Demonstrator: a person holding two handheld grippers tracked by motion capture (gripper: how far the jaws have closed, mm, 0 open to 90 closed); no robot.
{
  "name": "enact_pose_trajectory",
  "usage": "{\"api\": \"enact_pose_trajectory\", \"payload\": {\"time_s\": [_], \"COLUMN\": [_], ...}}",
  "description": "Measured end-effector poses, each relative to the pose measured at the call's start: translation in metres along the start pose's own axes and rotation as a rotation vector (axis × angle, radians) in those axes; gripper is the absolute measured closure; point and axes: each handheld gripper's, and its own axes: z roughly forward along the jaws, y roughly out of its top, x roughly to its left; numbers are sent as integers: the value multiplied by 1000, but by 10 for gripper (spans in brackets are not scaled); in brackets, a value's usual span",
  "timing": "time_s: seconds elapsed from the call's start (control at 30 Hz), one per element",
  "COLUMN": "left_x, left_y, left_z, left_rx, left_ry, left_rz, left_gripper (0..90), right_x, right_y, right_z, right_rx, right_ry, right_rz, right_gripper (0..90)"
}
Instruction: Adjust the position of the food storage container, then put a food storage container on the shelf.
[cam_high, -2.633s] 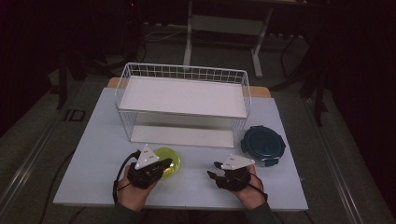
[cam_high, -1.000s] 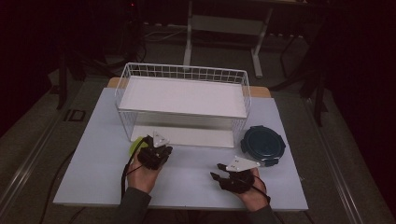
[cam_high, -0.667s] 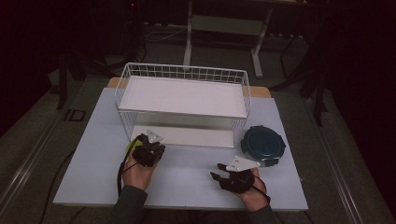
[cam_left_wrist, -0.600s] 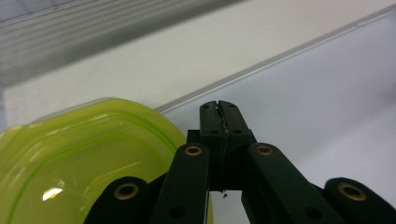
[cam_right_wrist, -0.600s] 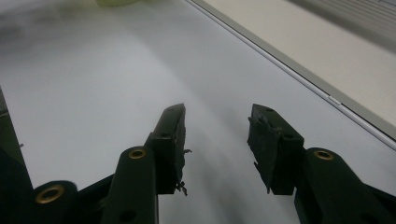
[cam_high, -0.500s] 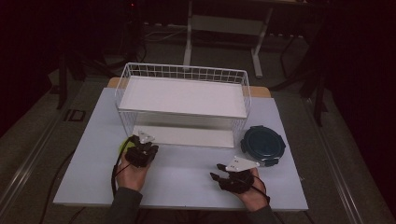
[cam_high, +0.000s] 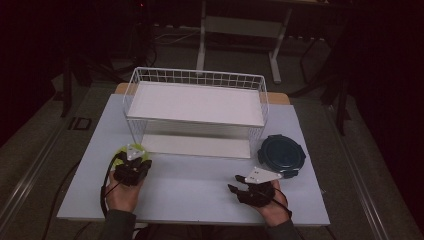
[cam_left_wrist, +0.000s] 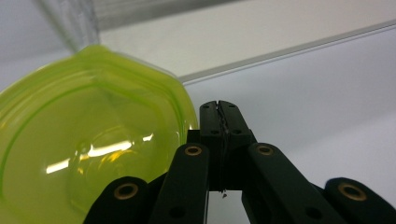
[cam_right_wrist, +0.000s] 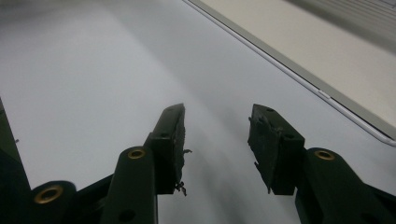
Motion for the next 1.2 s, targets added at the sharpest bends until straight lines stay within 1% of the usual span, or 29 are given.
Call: {"api": "enact_pose_trajectory", "payload": {"time_s": [0.17,0.27,0.3,0.37,0.4,0.43,0.47,0.5,0.53,0.57,0.63,0.73,0.77,0.8,0.83,0.9,0.97,1.0,1.17,1.2], "left_x": [8,15,15,17,17,16,15,13,9,9,8,5,5,4,3,-1,-2,-3,-5,-4], "left_y": [-10,-16,-16,-19,-20,-21,-22,-24,-26,-26,-27,-29,-29,-30,-31,-32,-33,-34,-39,-40], "left_z": [-9,-16,-16,-18,-19,-19,-20,-20,-19,-19,-19,-21,-21,-21,-21,-21,-19,-18,-18,-19], "left_rx": [-9,-16,-16,-23,-24,-29,-41,-51,-65,-65,-82,-111,-121,-134,-146,-164,-173,-183,-198,-193], "left_ry": [21,40,40,42,41,34,13,-4,-32,-32,-76,-97,-111,-127,-137,-151,-162,-176,-192,-193], "left_rz": [-30,-51,-51,-66,-68,-65,-51,-35,-6,-6,7,33,39,41,42,58,69,72,80,83], "left_gripper": [900,896,895,893,875,863,850,850,822,814,790,763,720,720,701,653,617,588,556,546], "right_x": [-3,-7,-9,-10,-13,-14,-14,-15,-17,-17,-20,-23,-25,-25,-26,-28,-29,-30,-33,-34], "right_y": [-2,-3,-4,-4,-6,-6,-6,-7,-7,-7,-8,-8,-8,-8,-8,-8,-8,-9,-9,-9], "right_z": [-3,-7,-8,-9,-11,-12,-12,-13,-15,-15,-18,-20,-22,-22,-23,-25,-26,-27,-28,-29], "right_rx": [2,-2,-2,-4,-2,-3,-3,-2,-2,-2,-7,-9,-18,-18,-20,-16,-20,-19,-11,-12], "right_ry": [-7,-19,-22,-25,-30,-31,-31,-33,-40,-40,-51,-58,-64,-64,-67,-72,-75,-78,-87,-88], "right_rz": [5,13,15,16,26,28,28,29,30,30,40,43,47,47,50,51,55,53,58,57], "right_gripper": [547,545,545,544,542,540,540,539,539,539,539,538,538,538,538,538,538,538,538,538]}}
